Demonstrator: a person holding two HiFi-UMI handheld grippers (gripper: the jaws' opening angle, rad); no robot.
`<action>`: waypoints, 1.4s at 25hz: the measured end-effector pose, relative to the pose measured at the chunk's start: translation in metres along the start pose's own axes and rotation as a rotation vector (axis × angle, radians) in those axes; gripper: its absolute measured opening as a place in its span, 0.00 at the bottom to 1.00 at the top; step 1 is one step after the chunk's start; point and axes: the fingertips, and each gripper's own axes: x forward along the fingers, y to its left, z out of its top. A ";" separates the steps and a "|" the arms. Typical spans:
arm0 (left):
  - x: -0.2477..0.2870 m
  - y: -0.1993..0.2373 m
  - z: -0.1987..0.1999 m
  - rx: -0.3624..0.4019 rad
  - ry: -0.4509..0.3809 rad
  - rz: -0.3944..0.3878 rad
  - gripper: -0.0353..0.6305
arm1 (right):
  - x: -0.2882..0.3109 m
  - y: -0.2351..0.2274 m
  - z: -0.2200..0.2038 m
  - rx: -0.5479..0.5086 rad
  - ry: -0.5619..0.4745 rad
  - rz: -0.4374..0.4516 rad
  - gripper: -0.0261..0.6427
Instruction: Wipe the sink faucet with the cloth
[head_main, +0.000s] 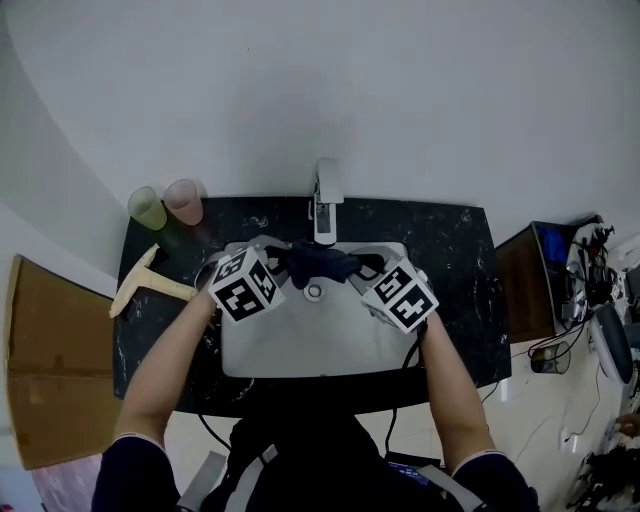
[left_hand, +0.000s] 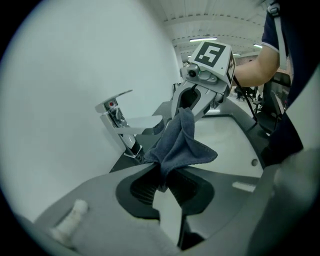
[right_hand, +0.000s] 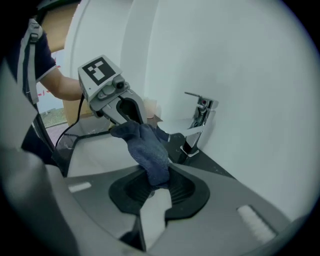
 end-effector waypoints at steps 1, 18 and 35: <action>-0.007 -0.003 0.004 0.001 -0.016 -0.009 0.13 | -0.008 0.004 0.006 -0.008 -0.018 -0.003 0.14; -0.014 0.057 0.037 -0.129 -0.100 0.083 0.13 | -0.009 -0.054 0.046 0.007 -0.084 -0.091 0.14; 0.003 0.114 0.051 -0.175 -0.126 0.199 0.13 | 0.013 -0.112 0.063 0.022 -0.142 -0.119 0.14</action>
